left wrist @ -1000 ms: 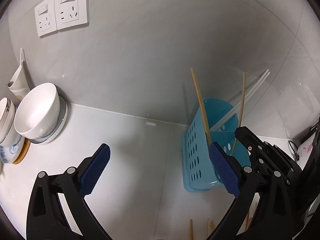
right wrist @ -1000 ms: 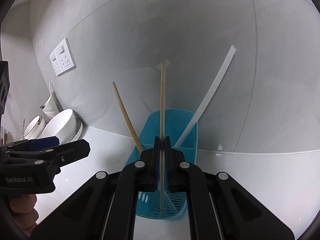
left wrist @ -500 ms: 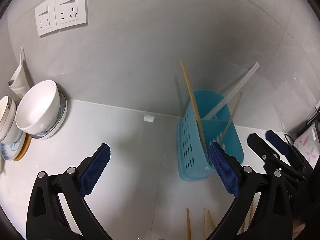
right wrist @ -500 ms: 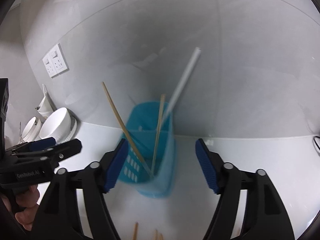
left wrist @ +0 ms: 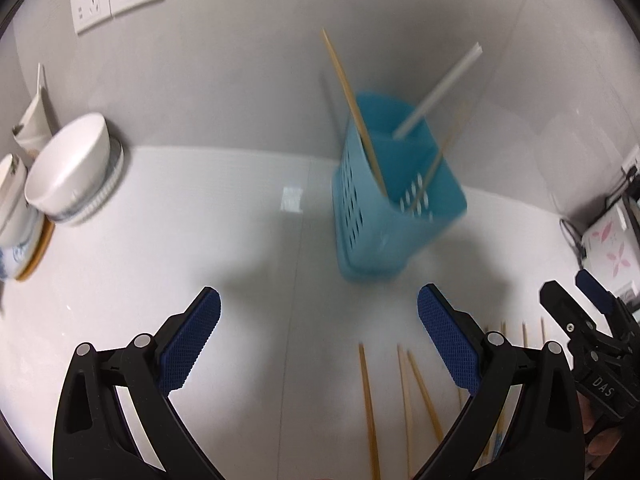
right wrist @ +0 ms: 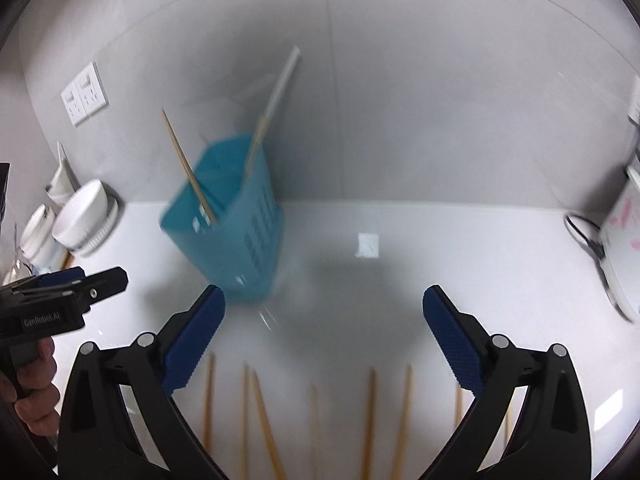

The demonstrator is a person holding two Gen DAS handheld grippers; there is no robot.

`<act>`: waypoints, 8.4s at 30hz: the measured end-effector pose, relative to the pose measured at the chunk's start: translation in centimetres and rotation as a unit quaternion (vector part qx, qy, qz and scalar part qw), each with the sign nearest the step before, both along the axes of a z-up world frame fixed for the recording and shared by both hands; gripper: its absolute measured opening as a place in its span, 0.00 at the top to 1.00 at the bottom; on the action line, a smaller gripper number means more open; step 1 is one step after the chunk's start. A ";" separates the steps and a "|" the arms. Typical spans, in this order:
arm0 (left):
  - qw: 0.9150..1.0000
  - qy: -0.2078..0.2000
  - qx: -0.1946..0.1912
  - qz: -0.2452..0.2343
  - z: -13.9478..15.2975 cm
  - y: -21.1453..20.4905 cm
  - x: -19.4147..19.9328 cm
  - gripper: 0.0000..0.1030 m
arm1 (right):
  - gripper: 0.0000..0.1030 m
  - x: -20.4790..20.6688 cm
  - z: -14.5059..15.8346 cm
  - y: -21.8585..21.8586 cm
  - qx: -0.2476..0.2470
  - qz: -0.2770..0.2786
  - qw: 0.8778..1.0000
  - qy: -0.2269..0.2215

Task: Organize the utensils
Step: 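Move both tools back to the chopstick row and close each on a chopstick, then lift both held chopsticks upright and carry them over the blue holder, then open the left tool to release its chopstick into the blue holder, then lower the held chopstick into the blue holder with the right tool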

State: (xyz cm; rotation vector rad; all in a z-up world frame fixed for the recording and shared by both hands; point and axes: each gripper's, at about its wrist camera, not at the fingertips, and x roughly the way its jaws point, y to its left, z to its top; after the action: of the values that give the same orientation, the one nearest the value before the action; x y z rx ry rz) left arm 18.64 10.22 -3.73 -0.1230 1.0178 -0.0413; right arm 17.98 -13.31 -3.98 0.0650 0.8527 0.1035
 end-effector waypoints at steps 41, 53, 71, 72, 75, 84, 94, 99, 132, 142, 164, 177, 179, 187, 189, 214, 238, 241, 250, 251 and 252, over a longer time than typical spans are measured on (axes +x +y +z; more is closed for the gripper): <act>0.980 0.189 0.062 -0.007 -12.5 -5.5 -8.7 0.49 | 0.83 -8.0 -12.2 -11.0 -0.031 -0.102 0.962 0.251; 0.980 0.194 0.048 -0.006 -12.1 -6.4 -8.1 0.94 | 0.94 -7.0 -12.2 -11.1 -0.020 -0.106 0.957 0.271; 0.991 0.127 0.039 0.008 -6.5 -5.1 -8.2 0.94 | 0.94 -6.7 -6.6 -8.4 -0.022 -0.084 0.976 0.199; 0.992 0.118 0.038 0.011 -5.8 -5.0 -8.2 0.94 | 0.94 -6.8 -6.0 -8.3 -0.021 -0.084 0.978 0.191; 0.995 0.093 0.036 0.017 -3.6 -4.9 -8.1 0.94 | 0.94 -7.1 -4.1 -7.9 -0.020 -0.080 0.983 0.167; 0.999 0.028 0.019 0.018 2.4 -4.5 -8.3 0.94 | 0.94 -6.5 1.5 -7.0 -0.001 -0.056 0.994 0.092; 0.999 -0.043 -0.002 0.016 6.6 -4.8 -7.9 0.94 | 0.94 -6.0 5.1 -5.0 0.013 -0.028 0.999 0.028; 0.997 -0.074 -0.017 0.010 7.7 -4.8 -7.3 0.94 | 0.94 -5.0 6.6 -3.4 0.024 -0.002 1.000 -0.002; 0.955 -0.278 -0.101 -0.036 9.4 -3.6 3.1 0.94 | 0.94 5.3 10.4 2.0 0.073 0.035 0.992 -0.101; 0.951 -0.295 -0.075 -0.054 5.7 -5.1 6.6 0.94 | 0.94 6.6 8.2 2.1 0.061 0.022 0.994 -0.088; 0.941 -0.330 -0.060 -0.044 4.2 -5.7 8.5 0.94 | 0.94 7.5 7.9 2.5 0.071 0.024 0.993 -0.088; 0.964 -0.256 -0.047 -0.056 2.8 -5.1 8.0 0.81 | 0.94 7.2 7.3 2.5 0.067 0.036 0.995 -0.071; 0.969 -0.238 -0.031 -0.054 3.5 -5.2 7.3 0.67 | 0.94 7.2 7.2 2.6 0.064 0.042 0.995 -0.068; 0.987 -0.161 0.006 -0.011 4.4 -2.2 5.0 0.26 | 0.93 7.3 7.7 3.0 0.087 0.053 0.992 -0.076; 0.989 -0.149 0.017 -0.005 4.5 -1.5 4.8 0.19 | 0.93 7.5 7.9 3.3 0.095 0.060 0.990 -0.082; 0.997 -0.079 0.003 0.018 0.6 4.0 5.3 0.06 | 0.93 9.6 5.5 8.0 0.118 0.085 0.977 -0.158; 0.997 -0.067 0.002 0.028 1.1 3.6 5.2 0.06 | 0.39 8.4 4.9 8.2 0.048 0.067 0.993 -0.085; 0.998 -0.065 0.007 0.026 1.3 3.2 4.6 0.06 | 0.28 7.5 5.3 7.2 0.042 0.052 0.995 -0.080; 0.999 -0.046 0.000 0.022 1.6 1.8 2.4 0.06 | 0.08 3.5 6.1 2.9 0.019 0.007 0.997 -0.071; 0.999 -0.045 -0.001 0.020 1.6 1.6 2.2 0.06 | 0.08 3.0 6.0 2.4 0.015 0.002 0.998 -0.067; 0.999 -0.042 0.000 0.018 1.5 1.3 1.7 0.06 | 0.08 2.5 5.9 1.8 0.011 -0.003 0.998 -0.063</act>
State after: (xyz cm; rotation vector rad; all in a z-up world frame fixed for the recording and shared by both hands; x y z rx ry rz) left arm 20.35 11.57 -2.19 -0.1385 0.9319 -0.0137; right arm 20.49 -11.49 1.87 0.0809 0.7250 0.1113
